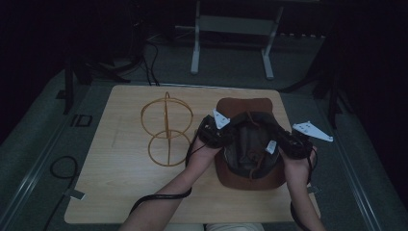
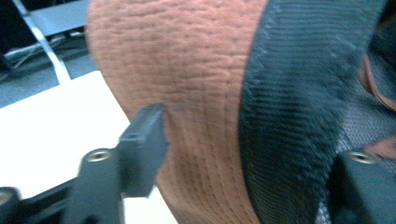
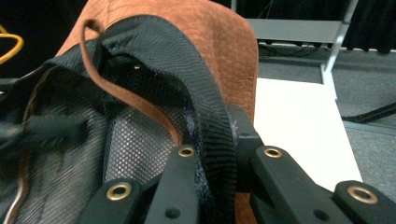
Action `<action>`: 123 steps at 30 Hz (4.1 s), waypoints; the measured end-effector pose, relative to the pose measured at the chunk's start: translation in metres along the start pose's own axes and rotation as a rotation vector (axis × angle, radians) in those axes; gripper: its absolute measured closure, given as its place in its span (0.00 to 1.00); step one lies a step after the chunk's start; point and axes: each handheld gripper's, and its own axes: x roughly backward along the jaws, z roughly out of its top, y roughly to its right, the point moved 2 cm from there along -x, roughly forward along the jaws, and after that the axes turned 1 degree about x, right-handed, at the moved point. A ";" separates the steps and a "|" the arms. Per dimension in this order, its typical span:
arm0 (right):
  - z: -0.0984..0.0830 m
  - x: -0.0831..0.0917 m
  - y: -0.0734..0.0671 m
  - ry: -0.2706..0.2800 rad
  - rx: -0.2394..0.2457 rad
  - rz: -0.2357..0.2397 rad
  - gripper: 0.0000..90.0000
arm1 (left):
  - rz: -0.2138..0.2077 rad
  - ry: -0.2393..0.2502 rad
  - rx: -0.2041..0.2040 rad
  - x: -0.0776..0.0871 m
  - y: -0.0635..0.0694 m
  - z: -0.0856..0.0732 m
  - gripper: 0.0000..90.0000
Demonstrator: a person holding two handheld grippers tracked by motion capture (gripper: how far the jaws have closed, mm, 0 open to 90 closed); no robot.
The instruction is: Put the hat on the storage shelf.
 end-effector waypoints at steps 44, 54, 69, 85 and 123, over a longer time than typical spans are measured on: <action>-0.019 0.067 -0.009 -0.153 0.173 0.450 0.44 | 0.024 0.165 -0.111 0.048 0.004 0.021 0.96; -0.018 0.086 0.001 -0.114 0.137 0.478 0.34 | -0.002 0.192 -0.125 0.053 0.016 0.025 0.96; -0.028 0.102 0.058 -0.040 0.160 0.309 0.29 | -0.032 0.258 -0.081 0.070 -0.009 0.022 0.96; -0.028 0.052 0.061 -0.107 0.068 0.361 0.21 | -0.355 0.405 -0.098 0.090 -0.014 0.013 0.96; -0.002 0.021 -0.068 0.022 0.159 0.880 0.52 | -0.527 0.469 -0.136 0.090 0.028 0.016 0.95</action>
